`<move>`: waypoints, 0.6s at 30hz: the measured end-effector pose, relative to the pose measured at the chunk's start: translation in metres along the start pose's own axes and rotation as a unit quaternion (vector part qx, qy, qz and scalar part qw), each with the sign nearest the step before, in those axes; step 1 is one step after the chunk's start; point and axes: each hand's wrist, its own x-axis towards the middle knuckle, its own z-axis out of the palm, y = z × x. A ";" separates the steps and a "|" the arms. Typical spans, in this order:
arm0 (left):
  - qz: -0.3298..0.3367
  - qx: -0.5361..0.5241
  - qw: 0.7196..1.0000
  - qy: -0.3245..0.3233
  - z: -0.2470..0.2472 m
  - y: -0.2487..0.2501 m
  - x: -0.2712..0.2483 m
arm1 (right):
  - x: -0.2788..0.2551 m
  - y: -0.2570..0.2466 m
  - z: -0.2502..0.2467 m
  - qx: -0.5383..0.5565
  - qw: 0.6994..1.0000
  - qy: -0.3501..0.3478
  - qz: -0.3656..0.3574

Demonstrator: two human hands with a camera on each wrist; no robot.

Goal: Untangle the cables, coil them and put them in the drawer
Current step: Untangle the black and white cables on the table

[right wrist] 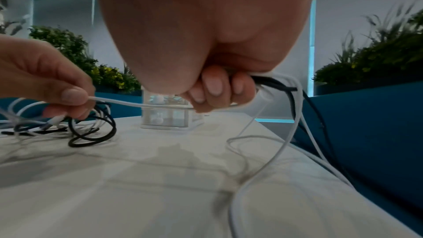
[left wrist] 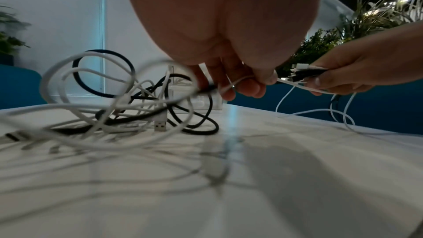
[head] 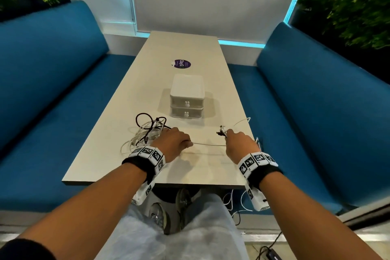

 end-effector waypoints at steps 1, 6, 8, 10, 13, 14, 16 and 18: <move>0.004 -0.007 1.000 -0.005 0.001 0.000 -0.001 | -0.001 0.002 0.001 0.003 1.000 -0.004 0.012; 0.005 -0.016 1.000 -0.020 0.010 0.006 -0.003 | -0.005 -0.006 0.000 0.122 0.992 0.009 0.037; 0.012 -0.003 1.000 -0.020 0.013 0.012 0.000 | -0.004 -0.021 0.001 0.198 0.980 0.004 0.018; 0.022 -0.006 0.999 -0.022 0.014 0.020 0.003 | -0.006 -0.037 0.001 0.270 0.962 -0.029 -0.020; 0.032 -0.022 0.999 -0.006 0.011 0.028 0.007 | -0.007 -0.044 0.002 0.296 0.951 -0.058 -0.066; 0.032 -0.027 0.999 0.004 0.010 0.027 0.008 | -0.008 -0.044 0.001 0.297 0.950 -0.065 -0.069; 0.023 -0.031 0.999 0.016 0.006 0.025 0.008 | -0.009 -0.041 0.002 0.300 0.947 -0.092 -0.065; 0.011 -0.044 0.999 0.010 0.007 0.020 0.009 | -0.010 -0.040 0.002 0.281 0.952 -0.107 -0.064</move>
